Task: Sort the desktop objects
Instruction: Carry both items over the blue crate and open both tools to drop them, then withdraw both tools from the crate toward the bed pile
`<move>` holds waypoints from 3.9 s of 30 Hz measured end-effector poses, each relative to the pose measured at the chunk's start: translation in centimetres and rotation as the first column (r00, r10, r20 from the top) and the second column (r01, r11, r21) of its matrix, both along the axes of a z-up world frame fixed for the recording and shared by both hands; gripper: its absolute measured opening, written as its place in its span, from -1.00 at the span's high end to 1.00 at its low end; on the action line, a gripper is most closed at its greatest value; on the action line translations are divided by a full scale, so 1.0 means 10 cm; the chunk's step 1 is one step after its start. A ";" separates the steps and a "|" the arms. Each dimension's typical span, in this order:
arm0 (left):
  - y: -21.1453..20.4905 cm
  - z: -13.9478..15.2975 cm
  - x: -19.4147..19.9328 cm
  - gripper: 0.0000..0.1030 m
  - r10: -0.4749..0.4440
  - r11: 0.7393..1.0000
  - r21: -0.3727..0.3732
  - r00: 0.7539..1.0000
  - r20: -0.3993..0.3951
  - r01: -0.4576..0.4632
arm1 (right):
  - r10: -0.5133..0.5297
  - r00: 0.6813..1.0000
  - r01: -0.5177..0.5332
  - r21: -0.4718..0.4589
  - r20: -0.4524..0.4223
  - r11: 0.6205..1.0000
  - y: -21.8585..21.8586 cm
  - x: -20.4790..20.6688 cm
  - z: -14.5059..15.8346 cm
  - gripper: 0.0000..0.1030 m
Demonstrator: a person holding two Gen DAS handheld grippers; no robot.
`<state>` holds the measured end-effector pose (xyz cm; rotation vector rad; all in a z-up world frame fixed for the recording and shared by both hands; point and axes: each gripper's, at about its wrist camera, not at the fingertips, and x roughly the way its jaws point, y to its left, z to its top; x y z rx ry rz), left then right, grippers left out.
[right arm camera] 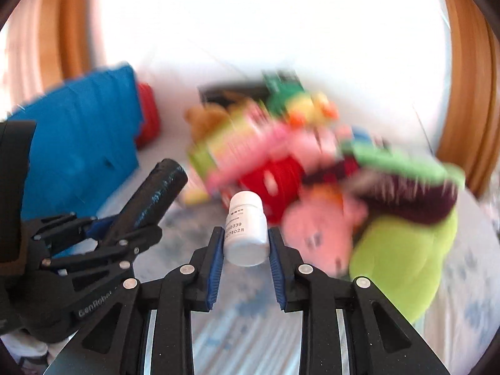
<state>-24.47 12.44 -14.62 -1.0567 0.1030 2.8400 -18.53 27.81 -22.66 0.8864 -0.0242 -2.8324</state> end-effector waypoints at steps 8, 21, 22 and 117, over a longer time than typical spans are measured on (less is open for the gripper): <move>-0.61 1.17 0.82 0.42 0.194 0.980 0.003 0.959 -0.207 -0.198 | 0.193 0.949 -0.196 0.013 -0.250 0.980 -0.63 0.23 1.00 0.46; -2.28 2.02 1.58 0.42 0.537 0.836 0.020 0.811 -0.232 -0.548 | 0.510 0.807 -0.533 0.002 -0.298 0.846 -2.45 0.29 1.90 0.46; -2.49 1.99 1.59 0.42 0.563 0.821 0.022 0.803 -0.193 -0.571 | 0.527 0.802 -0.548 0.008 -0.281 0.837 -2.62 0.30 1.91 0.46; -0.77 0.24 -0.23 -0.38 0.263 0.963 -0.002 0.937 0.228 -0.270 | -0.084 0.971 0.077 0.039 0.225 0.996 0.37 -0.61 0.33 -1.00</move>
